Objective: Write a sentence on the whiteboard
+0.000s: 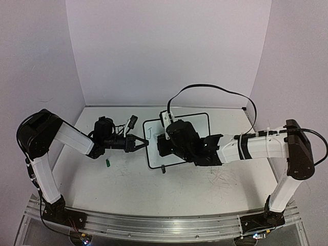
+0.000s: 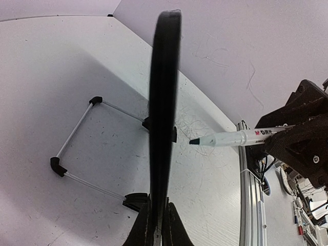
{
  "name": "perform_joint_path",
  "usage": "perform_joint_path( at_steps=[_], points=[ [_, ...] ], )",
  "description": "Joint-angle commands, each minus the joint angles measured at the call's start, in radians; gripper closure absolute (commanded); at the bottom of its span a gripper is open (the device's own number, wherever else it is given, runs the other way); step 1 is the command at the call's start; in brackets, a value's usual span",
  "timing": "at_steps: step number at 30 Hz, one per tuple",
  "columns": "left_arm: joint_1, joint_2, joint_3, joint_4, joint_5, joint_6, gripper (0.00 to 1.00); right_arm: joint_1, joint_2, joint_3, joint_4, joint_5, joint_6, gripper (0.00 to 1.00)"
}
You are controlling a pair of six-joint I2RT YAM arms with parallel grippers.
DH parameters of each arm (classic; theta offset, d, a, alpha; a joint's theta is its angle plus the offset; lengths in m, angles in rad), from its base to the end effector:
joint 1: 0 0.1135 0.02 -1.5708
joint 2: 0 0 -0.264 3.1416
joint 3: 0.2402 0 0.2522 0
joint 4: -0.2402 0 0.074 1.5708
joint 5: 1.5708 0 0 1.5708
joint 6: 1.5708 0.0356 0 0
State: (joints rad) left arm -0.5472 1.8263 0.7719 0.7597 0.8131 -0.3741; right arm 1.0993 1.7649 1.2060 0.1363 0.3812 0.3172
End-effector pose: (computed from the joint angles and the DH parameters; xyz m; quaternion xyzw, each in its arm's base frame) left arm 0.2889 -0.2063 0.1569 0.2984 0.7147 -0.5277 0.3489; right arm 0.1971 0.3575 0.2496 -0.2191 0.8015 0.2261 0.5085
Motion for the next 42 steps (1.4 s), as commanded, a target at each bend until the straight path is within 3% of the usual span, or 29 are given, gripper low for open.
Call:
perform_joint_path(
  at_steps=[1, 42],
  points=[
    [-0.014, -0.035, -0.005, 0.014, 0.023, 0.014, 1.00, -0.010, 0.009, 0.032, 0.037, 0.026, 0.009, 1.00],
    [-0.014, -0.040, -0.007, 0.014, 0.027, 0.015, 1.00, -0.018, 0.058, 0.052, 0.024, 0.006, 0.011, 1.00]
  ],
)
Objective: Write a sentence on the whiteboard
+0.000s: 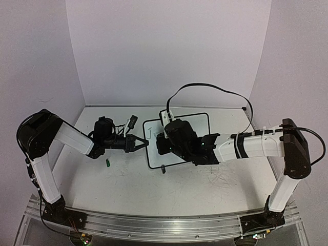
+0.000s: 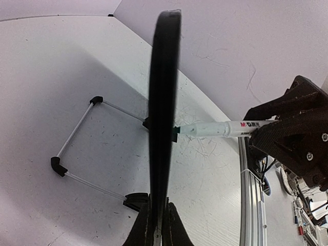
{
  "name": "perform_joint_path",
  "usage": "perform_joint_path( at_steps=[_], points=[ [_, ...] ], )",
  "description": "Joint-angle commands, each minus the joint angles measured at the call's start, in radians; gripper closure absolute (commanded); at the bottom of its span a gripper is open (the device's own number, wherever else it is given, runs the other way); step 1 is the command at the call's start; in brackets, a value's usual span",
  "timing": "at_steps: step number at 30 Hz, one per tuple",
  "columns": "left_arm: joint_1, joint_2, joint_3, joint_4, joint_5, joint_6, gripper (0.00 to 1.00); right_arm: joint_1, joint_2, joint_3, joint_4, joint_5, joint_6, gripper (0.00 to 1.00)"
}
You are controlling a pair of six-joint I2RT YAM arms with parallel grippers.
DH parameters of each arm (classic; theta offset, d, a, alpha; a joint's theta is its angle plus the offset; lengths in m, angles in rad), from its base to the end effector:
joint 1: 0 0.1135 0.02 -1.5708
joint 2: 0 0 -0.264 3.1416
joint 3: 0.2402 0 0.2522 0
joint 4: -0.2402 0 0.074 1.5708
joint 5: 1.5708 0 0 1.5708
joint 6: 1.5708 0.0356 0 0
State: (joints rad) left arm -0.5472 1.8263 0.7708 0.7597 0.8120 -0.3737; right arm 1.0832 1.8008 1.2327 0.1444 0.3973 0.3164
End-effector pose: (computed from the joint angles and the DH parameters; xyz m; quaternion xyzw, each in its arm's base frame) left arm 0.2887 -0.2062 0.1566 0.2981 0.7151 -0.5273 0.3488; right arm 0.2072 0.3614 0.2454 -0.2087 0.8037 0.2158 0.5137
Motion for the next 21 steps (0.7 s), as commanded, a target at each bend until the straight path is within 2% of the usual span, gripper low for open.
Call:
perform_joint_path(
  at_steps=[1, 21],
  points=[
    [-0.014, -0.041, -0.006, 0.014, 0.028, 0.014, 1.00, -0.001, 0.022, 0.023, 0.014, -0.013, 0.013, 1.00],
    [-0.014, -0.039, -0.005, 0.014, 0.028, 0.015, 1.00, 0.001, -0.003, -0.024, -0.012, -0.008, 0.035, 1.00]
  ],
)
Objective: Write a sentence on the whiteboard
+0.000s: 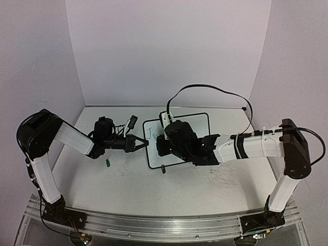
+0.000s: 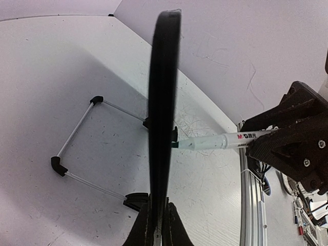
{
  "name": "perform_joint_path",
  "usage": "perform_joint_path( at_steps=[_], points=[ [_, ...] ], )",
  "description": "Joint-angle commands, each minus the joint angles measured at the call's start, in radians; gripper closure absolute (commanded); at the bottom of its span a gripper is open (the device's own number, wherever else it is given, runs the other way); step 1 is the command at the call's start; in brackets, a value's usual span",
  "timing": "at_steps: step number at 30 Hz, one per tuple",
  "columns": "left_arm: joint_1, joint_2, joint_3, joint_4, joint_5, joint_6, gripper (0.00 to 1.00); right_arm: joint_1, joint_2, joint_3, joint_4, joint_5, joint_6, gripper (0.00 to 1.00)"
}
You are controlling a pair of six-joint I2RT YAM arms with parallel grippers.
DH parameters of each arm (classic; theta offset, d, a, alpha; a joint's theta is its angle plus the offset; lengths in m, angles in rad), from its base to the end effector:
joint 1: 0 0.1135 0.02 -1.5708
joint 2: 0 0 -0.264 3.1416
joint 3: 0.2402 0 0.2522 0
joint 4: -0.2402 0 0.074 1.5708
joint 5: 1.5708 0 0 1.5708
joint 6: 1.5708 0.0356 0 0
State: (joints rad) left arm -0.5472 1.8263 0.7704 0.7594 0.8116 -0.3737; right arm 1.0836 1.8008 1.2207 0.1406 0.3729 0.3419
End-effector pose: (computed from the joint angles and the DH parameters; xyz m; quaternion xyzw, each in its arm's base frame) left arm 0.2887 -0.2061 0.1565 0.2979 0.7154 -0.5271 0.3487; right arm 0.2057 0.3606 0.2409 -0.2081 0.8092 0.2260 0.5008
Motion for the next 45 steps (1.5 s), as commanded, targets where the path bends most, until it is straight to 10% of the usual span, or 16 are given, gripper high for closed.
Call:
perform_joint_path(
  at_steps=[1, 45],
  points=[
    [-0.014, -0.039, -0.006, 0.015, 0.028, 0.015, 1.00, 0.000, -0.005, -0.013, -0.009, 0.019, 0.009, 1.00],
    [-0.015, -0.039, -0.006, 0.014, 0.033, 0.015, 1.00, -0.010, -0.025, 0.000, 0.016, 0.113, 0.014, 1.00]
  ],
)
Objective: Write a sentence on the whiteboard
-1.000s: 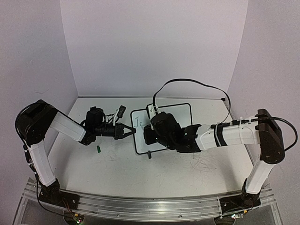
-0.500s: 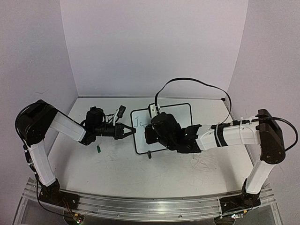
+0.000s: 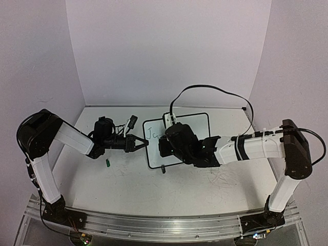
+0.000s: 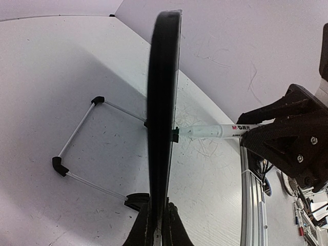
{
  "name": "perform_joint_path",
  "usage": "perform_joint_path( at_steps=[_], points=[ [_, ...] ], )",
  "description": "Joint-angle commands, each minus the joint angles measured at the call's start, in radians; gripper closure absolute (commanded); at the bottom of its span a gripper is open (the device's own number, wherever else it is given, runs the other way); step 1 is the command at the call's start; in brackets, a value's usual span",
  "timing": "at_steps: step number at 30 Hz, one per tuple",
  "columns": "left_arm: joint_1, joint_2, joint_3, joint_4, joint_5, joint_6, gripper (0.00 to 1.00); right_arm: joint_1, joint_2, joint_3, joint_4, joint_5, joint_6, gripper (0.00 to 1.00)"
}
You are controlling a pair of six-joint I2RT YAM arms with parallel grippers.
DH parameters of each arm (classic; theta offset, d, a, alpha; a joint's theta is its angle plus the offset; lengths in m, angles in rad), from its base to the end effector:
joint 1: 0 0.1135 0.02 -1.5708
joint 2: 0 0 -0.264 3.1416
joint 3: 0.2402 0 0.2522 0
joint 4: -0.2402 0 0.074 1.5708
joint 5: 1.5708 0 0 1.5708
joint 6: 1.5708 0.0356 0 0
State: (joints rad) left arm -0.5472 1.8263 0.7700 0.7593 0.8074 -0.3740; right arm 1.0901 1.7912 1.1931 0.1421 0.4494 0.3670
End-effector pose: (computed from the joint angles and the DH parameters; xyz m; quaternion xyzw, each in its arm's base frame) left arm 0.2887 -0.2060 0.1563 0.2967 0.7163 -0.5260 0.3495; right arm 0.2029 0.3556 0.2361 -0.1824 0.8155 0.2022 0.5107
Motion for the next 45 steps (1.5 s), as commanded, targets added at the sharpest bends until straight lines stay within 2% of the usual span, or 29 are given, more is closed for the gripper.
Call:
perform_joint_path(
  at_steps=[1, 36, 45],
  points=[
    [-0.014, -0.039, -0.006, 0.014, 0.038, 0.015, 1.00, -0.016, -0.012, 0.029, 0.015, 0.033, -0.012, 1.00],
    [-0.015, -0.042, -0.007, 0.014, 0.040, 0.015, 1.00, -0.014, 0.045, 0.074, 0.031, -0.044, -0.023, 1.00],
    [-0.014, -0.036, -0.005, 0.015, 0.036, 0.017, 1.00, -0.007, -0.040, 0.026, 0.022, -0.022, -0.029, 1.00]
  ],
)
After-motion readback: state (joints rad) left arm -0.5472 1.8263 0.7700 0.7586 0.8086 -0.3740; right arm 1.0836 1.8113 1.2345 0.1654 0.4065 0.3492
